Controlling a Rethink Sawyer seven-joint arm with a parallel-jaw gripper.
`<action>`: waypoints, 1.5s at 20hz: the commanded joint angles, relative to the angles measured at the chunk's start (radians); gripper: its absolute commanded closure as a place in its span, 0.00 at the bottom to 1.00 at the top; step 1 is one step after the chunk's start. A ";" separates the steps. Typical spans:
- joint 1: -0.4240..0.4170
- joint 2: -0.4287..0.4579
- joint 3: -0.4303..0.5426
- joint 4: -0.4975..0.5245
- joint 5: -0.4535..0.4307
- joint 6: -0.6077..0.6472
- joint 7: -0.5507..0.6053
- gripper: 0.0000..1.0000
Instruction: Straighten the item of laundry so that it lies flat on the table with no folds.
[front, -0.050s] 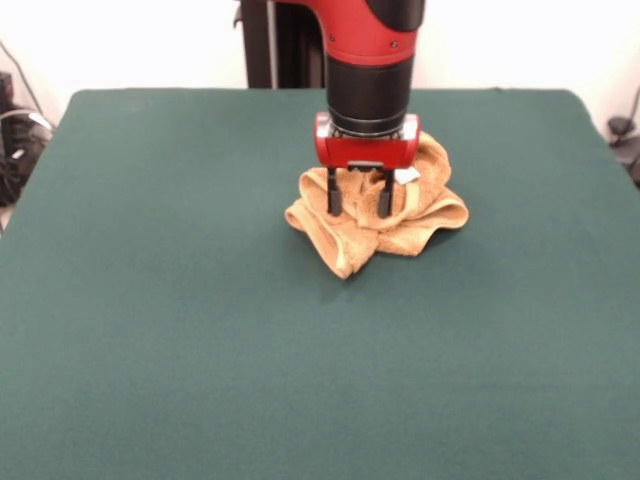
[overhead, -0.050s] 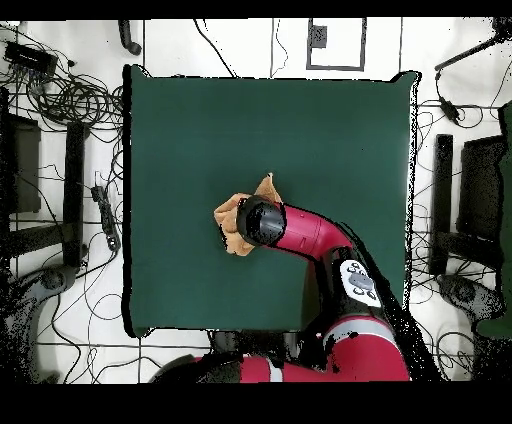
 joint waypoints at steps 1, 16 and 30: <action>0.038 0.062 0.092 0.088 0.003 0.000 0.169 0.00; 0.041 0.062 0.086 0.091 0.015 0.010 0.182 0.00; 0.052 0.064 0.069 0.088 0.023 0.056 0.186 1.00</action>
